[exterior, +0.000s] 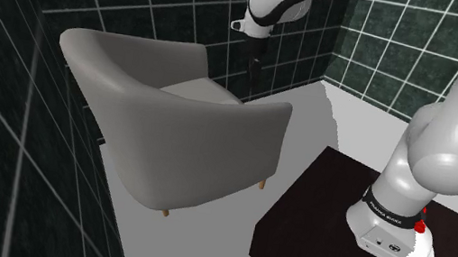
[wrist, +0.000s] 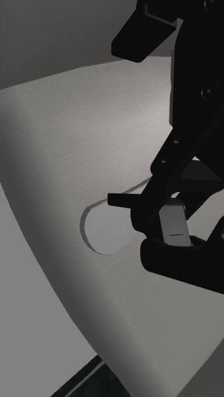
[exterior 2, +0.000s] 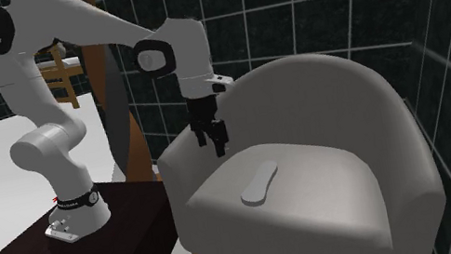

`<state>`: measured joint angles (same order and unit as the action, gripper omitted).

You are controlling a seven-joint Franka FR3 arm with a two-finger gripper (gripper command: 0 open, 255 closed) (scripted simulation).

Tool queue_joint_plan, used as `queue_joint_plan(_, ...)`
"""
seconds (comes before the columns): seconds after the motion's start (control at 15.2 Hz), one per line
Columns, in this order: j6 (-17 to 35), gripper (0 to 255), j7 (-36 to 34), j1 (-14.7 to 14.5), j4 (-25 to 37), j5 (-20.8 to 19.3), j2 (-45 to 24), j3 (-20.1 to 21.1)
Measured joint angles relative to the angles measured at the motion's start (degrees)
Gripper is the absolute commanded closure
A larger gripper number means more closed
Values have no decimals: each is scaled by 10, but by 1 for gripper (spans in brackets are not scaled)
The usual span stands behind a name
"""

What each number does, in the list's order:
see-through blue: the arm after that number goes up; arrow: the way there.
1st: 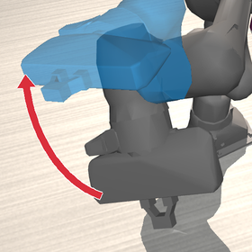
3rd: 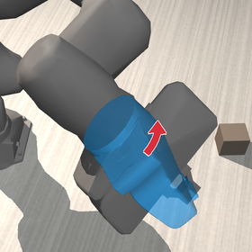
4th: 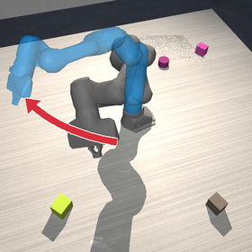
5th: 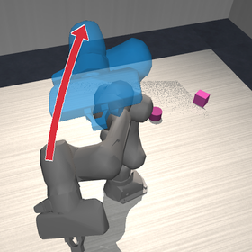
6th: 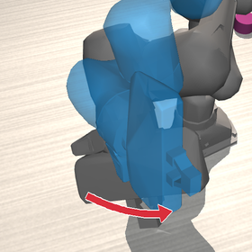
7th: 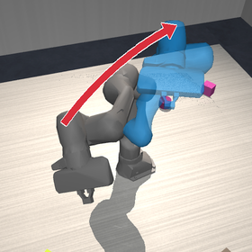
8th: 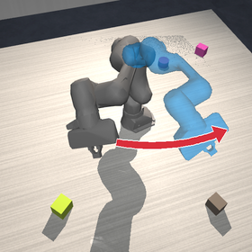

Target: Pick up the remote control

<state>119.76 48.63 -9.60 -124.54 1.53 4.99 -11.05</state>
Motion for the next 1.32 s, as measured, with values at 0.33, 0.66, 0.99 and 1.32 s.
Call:
queue_joint_plan(0.33,44,0,91,-10,64,9,-109,8)
queue_joint_plan(0.66,72,0,173,-13,141,10,-211,26)
queue_joint_plan(0.99,92,0,208,-16,182,7,-271,39)
queue_joint_plan(1.32,121,0,211,-15,175,10,-292,41)
